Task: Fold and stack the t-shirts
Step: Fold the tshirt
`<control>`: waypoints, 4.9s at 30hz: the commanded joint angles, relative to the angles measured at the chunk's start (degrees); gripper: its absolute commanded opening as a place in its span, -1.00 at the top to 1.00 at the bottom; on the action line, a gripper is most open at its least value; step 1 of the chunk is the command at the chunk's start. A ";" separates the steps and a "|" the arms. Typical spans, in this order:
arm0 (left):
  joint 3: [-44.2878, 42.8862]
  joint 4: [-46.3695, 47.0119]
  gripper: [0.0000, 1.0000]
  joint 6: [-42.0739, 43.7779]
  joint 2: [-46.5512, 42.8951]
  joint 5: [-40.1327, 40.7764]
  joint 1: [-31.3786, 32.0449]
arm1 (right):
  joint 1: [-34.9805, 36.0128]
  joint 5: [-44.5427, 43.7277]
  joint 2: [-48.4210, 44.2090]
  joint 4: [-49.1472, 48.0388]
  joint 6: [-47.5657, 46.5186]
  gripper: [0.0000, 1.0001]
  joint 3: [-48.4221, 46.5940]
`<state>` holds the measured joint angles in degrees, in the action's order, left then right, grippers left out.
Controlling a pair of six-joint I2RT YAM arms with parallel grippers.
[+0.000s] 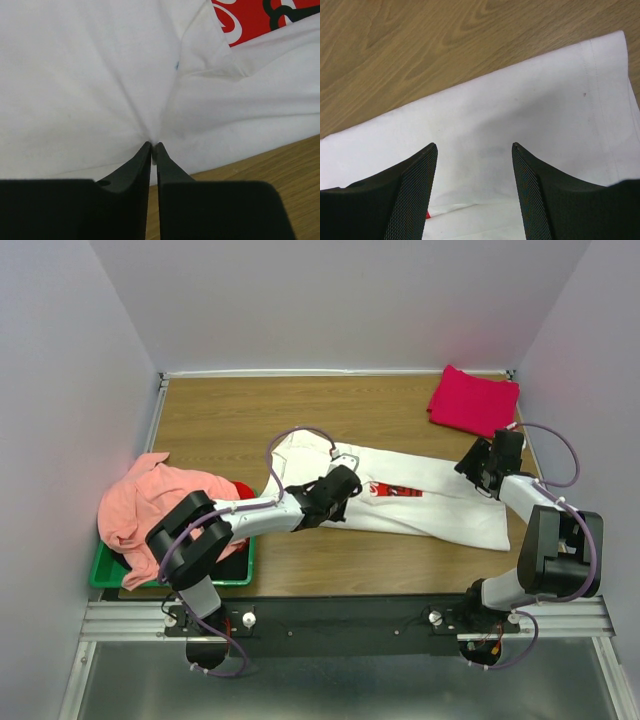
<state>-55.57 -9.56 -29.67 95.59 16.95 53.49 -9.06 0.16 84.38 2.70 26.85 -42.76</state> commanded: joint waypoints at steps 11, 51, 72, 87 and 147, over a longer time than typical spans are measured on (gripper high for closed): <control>0.29 5.25 -0.79 -0.22 -8.32 -7.87 -1.71 | 2.63 5.02 1.66 0.55 -3.38 -0.38 -1.00; -21.00 10.62 -0.78 10.78 15.26 -23.37 -29.15 | 28.22 -9.30 -8.26 20.15 9.02 -0.35 0.32; -8.05 18.00 -0.82 7.17 16.54 -32.06 -28.09 | 28.57 -5.53 -4.14 13.38 4.87 -0.37 4.17; -26.16 13.17 -0.78 10.33 28.77 -41.29 -32.75 | 36.39 -5.26 -8.97 14.70 17.35 -0.37 10.42; -47.96 2.01 -0.74 14.20 41.60 -46.83 -35.30 | 69.26 -12.91 -2.13 18.66 38.27 -0.37 4.62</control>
<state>-102.04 -2.72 -17.98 135.00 -28.62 18.48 57.82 -14.33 77.80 20.23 62.52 -36.86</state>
